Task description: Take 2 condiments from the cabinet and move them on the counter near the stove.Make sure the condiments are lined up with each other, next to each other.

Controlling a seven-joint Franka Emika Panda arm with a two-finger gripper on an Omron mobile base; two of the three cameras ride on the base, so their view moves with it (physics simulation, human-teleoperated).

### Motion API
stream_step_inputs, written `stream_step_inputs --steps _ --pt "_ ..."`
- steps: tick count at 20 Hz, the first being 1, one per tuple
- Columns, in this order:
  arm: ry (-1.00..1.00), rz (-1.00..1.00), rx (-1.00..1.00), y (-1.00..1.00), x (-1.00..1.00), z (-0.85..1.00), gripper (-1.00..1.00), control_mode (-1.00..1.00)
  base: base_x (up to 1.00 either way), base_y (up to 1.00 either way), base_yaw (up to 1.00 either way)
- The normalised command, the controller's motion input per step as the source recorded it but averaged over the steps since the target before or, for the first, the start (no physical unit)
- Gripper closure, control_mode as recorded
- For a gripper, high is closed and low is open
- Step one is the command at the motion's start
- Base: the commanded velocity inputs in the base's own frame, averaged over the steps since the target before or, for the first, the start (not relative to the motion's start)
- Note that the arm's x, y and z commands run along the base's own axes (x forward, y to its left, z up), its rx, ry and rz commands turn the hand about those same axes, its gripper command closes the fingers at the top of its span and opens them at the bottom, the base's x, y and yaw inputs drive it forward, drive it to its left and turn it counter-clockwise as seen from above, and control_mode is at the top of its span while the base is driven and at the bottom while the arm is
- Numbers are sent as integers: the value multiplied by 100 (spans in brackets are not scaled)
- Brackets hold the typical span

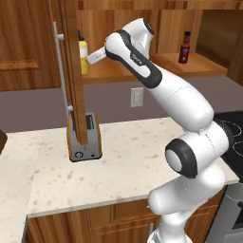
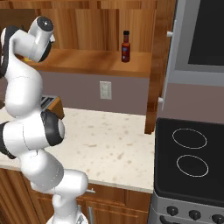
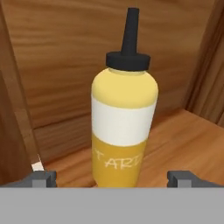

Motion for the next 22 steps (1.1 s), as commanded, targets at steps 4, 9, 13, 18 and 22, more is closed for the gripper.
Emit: stream_step_inputs --steps 4,9,13,18,22 --pt "0 0 0 24 19 8 -100 -100 0 0 0" --pt "0 0 0 20 23 0 -100 -100 0 0 0" --pt "0 0 0 14 27 0 -100 -100 0 0 0" --pt "0 0 0 15 27 0 -100 -100 0 0 0" --pt "0 0 0 20 24 -1 -100 -100 0 0 0"
